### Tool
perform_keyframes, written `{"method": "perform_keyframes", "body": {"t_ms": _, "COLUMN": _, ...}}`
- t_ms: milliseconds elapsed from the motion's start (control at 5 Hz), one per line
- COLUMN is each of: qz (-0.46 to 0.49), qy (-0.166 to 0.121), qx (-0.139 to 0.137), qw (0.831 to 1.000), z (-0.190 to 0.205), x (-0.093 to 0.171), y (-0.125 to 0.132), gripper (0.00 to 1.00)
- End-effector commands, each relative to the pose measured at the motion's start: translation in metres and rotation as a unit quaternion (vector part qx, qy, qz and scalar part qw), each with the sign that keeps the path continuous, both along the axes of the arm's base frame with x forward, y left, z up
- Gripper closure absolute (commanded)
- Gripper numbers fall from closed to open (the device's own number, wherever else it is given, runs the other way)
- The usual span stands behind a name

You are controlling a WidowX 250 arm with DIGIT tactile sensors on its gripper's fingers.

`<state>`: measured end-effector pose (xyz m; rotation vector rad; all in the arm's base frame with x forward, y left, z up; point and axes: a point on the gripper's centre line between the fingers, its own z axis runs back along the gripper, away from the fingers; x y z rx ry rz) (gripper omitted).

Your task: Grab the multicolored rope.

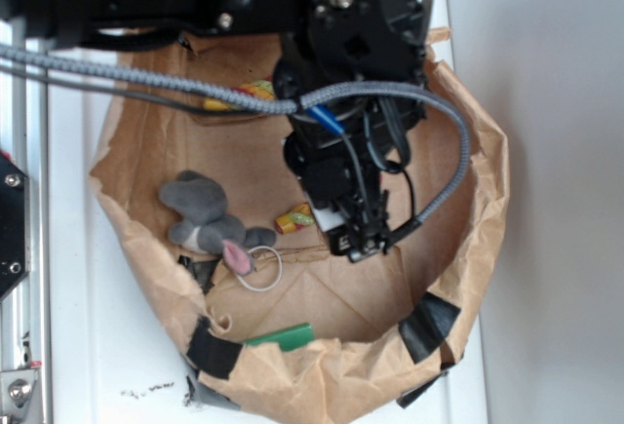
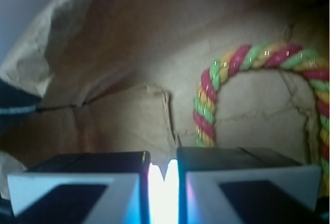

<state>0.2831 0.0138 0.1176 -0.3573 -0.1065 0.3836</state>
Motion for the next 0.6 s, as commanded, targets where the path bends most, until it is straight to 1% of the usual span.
{"method": "perform_keyframes", "body": {"t_ms": 0, "qz": 0.003, "qy": -0.032, "qx": 0.042, "qw": 0.999, "z": -0.023, "x": 0.028, "y": -0.006, "gripper": 0.0}}
{"method": "perform_keyframes", "body": {"t_ms": 200, "qz": 0.002, "qy": -0.032, "qx": 0.05, "qw": 0.998, "z": -0.043, "x": 0.042, "y": -0.009, "gripper": 0.0}}
{"method": "perform_keyframes", "body": {"t_ms": 400, "qz": 0.001, "qy": -0.028, "qx": 0.06, "qw": 0.998, "z": -0.065, "x": 0.05, "y": -0.006, "gripper": 0.0}}
